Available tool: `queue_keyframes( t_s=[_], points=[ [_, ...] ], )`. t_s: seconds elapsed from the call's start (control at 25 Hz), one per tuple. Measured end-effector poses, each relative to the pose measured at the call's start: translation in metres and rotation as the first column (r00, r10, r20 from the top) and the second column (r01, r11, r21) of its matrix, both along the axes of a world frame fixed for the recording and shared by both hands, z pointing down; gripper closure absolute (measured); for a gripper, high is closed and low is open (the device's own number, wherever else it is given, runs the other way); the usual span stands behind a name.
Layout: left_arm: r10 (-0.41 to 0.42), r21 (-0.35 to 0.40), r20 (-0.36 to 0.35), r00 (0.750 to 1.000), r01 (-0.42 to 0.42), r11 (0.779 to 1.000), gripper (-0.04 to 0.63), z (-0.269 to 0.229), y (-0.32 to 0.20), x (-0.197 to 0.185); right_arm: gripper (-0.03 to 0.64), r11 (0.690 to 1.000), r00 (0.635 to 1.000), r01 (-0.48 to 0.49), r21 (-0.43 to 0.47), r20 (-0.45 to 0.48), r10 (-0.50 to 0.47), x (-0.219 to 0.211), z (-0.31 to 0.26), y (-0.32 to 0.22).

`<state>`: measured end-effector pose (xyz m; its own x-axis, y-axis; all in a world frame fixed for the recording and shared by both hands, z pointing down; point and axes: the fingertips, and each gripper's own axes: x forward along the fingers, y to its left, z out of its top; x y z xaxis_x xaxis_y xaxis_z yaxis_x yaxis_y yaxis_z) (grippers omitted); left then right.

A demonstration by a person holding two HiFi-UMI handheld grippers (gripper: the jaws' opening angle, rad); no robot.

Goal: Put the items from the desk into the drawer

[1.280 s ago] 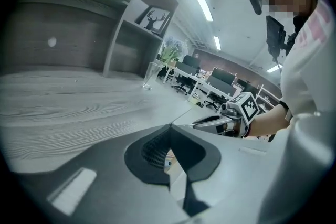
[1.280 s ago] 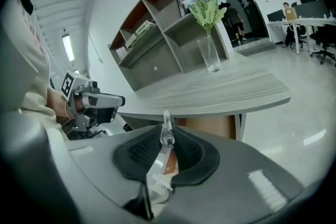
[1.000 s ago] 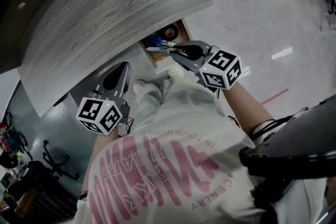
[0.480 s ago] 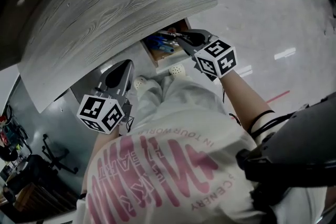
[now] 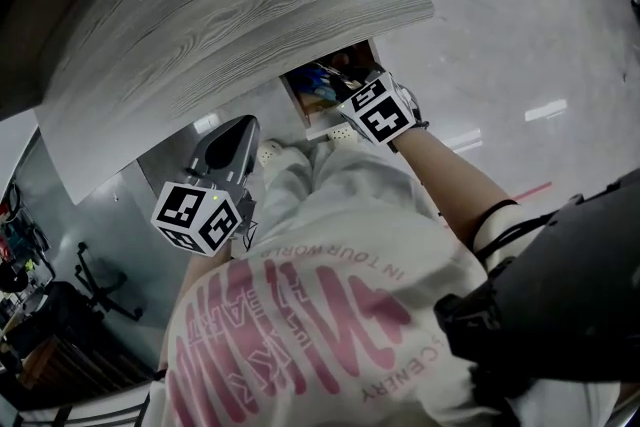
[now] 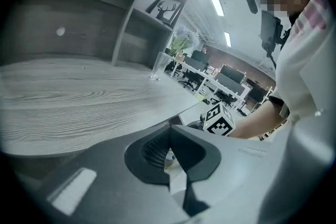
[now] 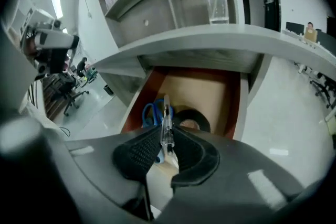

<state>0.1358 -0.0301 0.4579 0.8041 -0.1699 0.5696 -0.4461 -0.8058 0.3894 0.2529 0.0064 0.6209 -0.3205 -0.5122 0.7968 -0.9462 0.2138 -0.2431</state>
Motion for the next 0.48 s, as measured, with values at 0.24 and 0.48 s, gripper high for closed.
queue_keyframes(
  t_s=[0.24,0.48],
  points=[
    [-0.036,-0.005,0.006,0.999,0.036,0.999,0.575,0.003,-0.004,-0.013,0.546,0.99,0.997,0.058,-0.128,-0.045,-0.064,-0.008,0.027,0.004],
    [-0.063,-0.017,0.005,0.998,0.063,0.998,0.575,0.004,-0.007,-0.023,0.546,0.975,0.99,0.083,-0.204,-0.092,-0.104,-0.007,0.045,0.008]
  ],
)
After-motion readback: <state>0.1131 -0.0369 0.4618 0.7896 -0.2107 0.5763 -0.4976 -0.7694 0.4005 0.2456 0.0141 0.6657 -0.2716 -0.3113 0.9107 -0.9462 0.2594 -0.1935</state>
